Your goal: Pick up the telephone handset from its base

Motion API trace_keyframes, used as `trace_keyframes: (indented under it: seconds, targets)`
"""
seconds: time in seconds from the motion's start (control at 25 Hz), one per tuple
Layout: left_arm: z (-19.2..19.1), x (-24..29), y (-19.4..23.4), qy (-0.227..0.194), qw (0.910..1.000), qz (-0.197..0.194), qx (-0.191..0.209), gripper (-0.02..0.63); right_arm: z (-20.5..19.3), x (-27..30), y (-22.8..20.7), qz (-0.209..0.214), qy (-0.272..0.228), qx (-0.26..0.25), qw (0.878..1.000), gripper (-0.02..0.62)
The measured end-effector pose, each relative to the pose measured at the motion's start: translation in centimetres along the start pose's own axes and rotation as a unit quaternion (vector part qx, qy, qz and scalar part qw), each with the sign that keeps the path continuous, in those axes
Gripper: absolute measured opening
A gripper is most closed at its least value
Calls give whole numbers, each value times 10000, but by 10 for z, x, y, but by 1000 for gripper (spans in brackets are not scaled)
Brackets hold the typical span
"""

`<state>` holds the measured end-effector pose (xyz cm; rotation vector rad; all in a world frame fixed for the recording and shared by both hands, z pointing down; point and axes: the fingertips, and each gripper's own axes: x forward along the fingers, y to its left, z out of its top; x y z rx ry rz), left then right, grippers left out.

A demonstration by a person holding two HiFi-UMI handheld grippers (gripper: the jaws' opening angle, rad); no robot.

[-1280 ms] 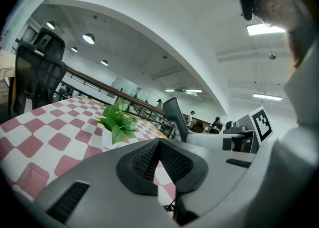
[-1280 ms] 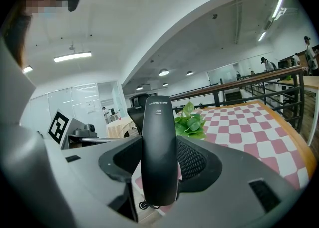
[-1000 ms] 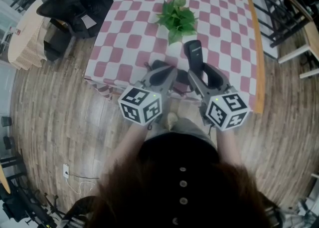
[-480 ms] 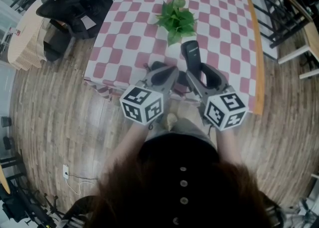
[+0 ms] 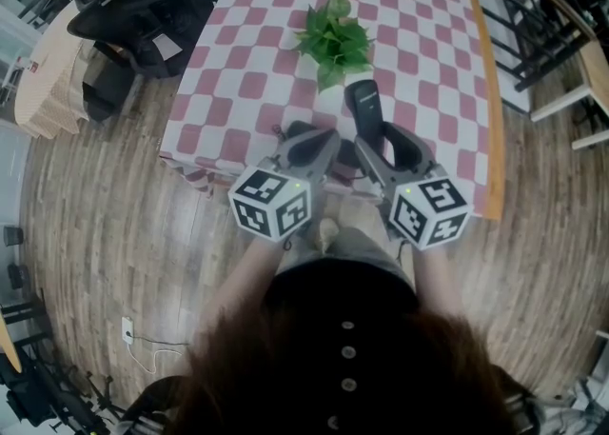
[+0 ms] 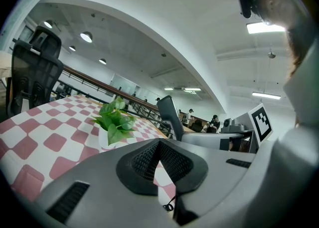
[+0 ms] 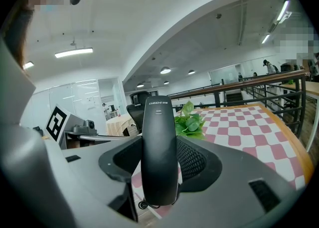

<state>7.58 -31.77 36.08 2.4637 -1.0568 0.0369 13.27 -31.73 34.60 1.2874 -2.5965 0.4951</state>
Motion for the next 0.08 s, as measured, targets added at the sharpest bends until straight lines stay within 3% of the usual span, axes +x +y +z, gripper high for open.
trace_keyframes:
  seconds: [0.08]
  targets:
    - [1, 0, 1, -13, 10000, 19, -19, 6, -1, -1, -1, -7, 4, 14, 10000, 227]
